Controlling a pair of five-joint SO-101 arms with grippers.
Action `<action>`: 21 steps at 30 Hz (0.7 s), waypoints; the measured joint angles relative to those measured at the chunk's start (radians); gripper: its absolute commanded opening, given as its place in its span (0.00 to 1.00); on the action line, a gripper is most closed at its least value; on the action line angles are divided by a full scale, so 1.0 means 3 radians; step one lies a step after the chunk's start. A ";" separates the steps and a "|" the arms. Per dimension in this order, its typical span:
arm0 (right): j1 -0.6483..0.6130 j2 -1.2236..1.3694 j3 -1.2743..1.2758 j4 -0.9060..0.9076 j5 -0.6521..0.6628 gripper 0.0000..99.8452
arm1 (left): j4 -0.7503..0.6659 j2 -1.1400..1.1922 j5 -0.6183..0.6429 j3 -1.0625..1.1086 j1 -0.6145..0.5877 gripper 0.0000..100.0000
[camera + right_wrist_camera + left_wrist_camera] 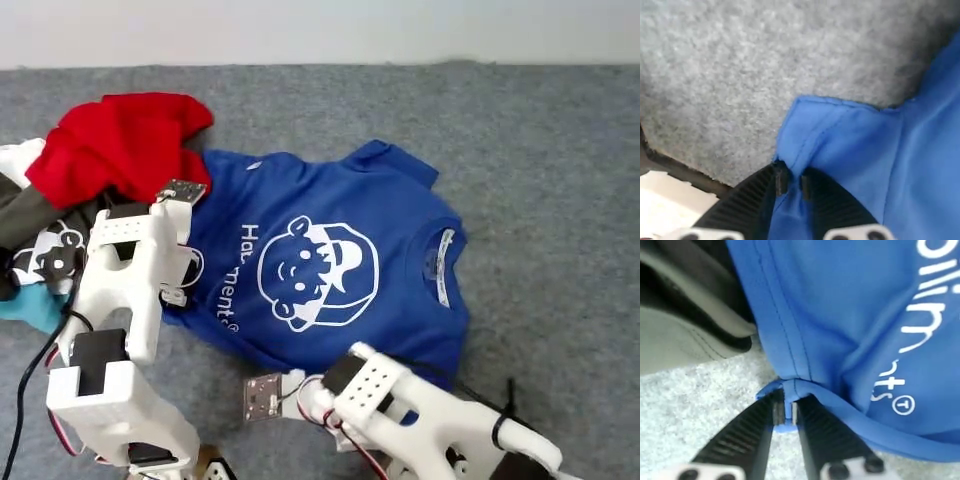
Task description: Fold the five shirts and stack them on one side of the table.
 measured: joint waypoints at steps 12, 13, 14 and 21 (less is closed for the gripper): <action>0.1330 0.0061 -0.0742 0.0593 0.0123 0.01 | 0.0000 0.0000 0.0000 0.0000 0.0000 0.01; 0.1412 0.0061 -0.0823 0.0675 0.0179 0.01 | 0.0000 0.0000 0.0000 0.0000 0.0000 0.01; 0.1499 0.0061 -0.0921 0.0752 0.0230 0.01 | 0.0000 0.0000 0.0000 0.0000 0.0000 0.01; 0.1877 0.0061 -0.1601 0.1069 0.0425 0.01 | 0.0000 0.0000 0.0000 0.0000 0.0000 0.01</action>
